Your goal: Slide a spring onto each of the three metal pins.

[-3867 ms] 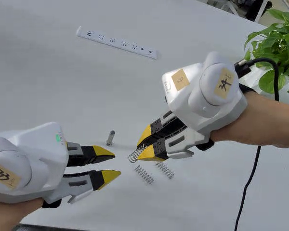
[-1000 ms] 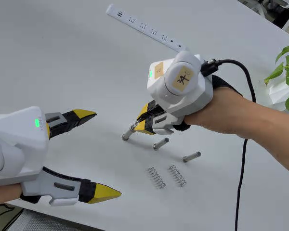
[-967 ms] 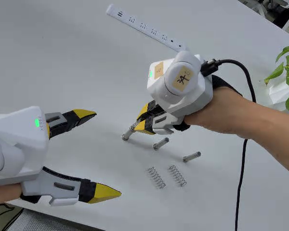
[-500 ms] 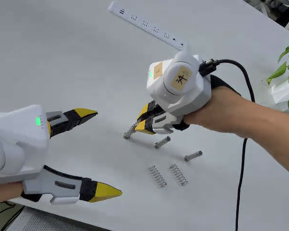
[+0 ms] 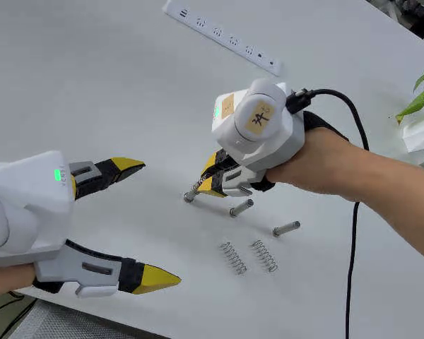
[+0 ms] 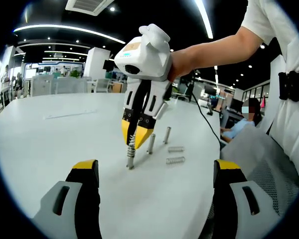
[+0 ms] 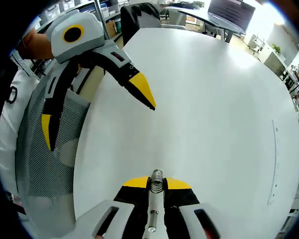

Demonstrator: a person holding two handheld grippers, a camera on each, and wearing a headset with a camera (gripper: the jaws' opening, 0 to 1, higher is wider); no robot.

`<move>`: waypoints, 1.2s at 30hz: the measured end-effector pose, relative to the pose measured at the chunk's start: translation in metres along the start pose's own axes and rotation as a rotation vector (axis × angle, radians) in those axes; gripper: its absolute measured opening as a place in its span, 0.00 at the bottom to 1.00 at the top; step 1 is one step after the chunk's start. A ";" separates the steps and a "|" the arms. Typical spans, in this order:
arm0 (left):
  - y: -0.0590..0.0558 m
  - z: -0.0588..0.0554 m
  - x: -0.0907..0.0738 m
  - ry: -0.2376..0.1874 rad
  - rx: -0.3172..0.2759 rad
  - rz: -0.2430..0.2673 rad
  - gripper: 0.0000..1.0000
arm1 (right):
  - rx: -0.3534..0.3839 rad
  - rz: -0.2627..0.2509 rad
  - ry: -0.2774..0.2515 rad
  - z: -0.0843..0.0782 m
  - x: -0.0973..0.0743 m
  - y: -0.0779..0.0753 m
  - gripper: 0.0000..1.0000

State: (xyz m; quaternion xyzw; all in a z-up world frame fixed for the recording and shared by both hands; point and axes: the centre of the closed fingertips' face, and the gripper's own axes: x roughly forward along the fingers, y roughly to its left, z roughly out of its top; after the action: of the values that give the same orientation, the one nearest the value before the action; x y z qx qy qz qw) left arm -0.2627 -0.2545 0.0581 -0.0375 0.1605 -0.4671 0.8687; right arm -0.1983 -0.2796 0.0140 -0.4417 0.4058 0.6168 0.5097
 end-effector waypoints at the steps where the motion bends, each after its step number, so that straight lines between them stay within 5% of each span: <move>1: 0.000 0.000 0.000 0.000 -0.002 0.001 0.95 | 0.000 0.001 0.001 0.000 0.001 0.000 0.07; 36: 0.002 -0.002 -0.002 0.000 -0.014 0.002 0.94 | 0.000 0.007 0.006 -0.006 0.027 0.001 0.07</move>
State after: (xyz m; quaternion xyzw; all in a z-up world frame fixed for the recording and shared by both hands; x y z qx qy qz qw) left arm -0.2625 -0.2516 0.0565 -0.0434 0.1639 -0.4649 0.8690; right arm -0.2006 -0.2776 -0.0133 -0.4423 0.4089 0.6171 0.5064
